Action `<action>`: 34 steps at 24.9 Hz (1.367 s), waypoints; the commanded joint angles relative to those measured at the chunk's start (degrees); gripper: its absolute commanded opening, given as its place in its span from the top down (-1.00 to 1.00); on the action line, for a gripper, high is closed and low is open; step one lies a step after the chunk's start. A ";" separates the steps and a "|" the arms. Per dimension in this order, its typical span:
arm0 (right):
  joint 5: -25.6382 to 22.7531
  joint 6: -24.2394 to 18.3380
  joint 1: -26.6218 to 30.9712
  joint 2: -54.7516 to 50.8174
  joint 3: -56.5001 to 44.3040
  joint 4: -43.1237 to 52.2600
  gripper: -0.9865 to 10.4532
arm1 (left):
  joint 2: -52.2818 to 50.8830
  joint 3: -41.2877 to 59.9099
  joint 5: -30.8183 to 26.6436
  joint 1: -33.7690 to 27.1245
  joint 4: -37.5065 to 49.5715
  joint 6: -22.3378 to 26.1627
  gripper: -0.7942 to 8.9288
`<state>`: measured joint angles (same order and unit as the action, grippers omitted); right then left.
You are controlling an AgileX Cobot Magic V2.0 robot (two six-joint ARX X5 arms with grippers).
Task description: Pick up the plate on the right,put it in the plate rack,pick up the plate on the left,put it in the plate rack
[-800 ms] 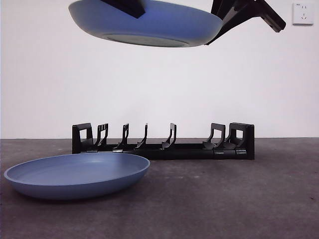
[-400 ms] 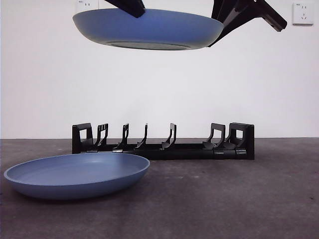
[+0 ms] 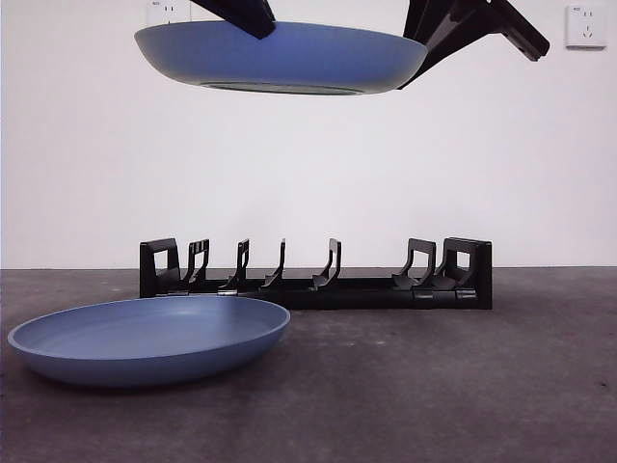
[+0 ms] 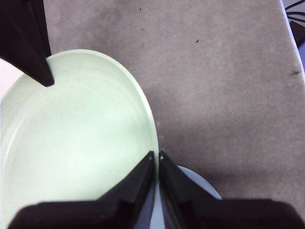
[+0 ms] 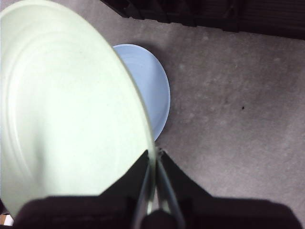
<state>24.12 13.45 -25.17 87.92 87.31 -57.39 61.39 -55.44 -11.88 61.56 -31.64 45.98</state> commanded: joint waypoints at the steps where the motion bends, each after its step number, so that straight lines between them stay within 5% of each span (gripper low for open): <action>1: 1.05 -0.20 0.02 0.33 0.17 0.48 0.85 | 0.02 0.02 -0.39 0.02 -0.42 -1.44 0.85; 12: 1.42 -0.20 0.02 0.33 0.17 1.09 0.80 | 0.02 0.02 -0.39 0.02 -0.37 -2.32 0.85; 18: 1.44 -0.20 0.07 0.31 0.17 2.10 0.32 | 0.00 0.02 -0.39 -0.02 -0.04 -2.51 0.85; 27: 0.94 -0.15 0.90 -0.48 2.08 4.24 0.32 | 0.00 0.02 -0.33 -0.20 -0.02 -4.11 0.85; 30: -1.27 -0.20 2.10 -1.86 6.69 4.20 0.32 | 0.00 0.02 -0.15 -1.05 0.35 -5.40 0.85; 34: -10.56 -1.27 3.43 -5.38 13.55 3.37 0.32 | 0.00 0.02 2.38 -3.30 4.04 -9.73 0.85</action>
<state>15.75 12.93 -21.89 84.09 99.42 -54.11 61.39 -55.44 -10.09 58.65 -29.54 39.11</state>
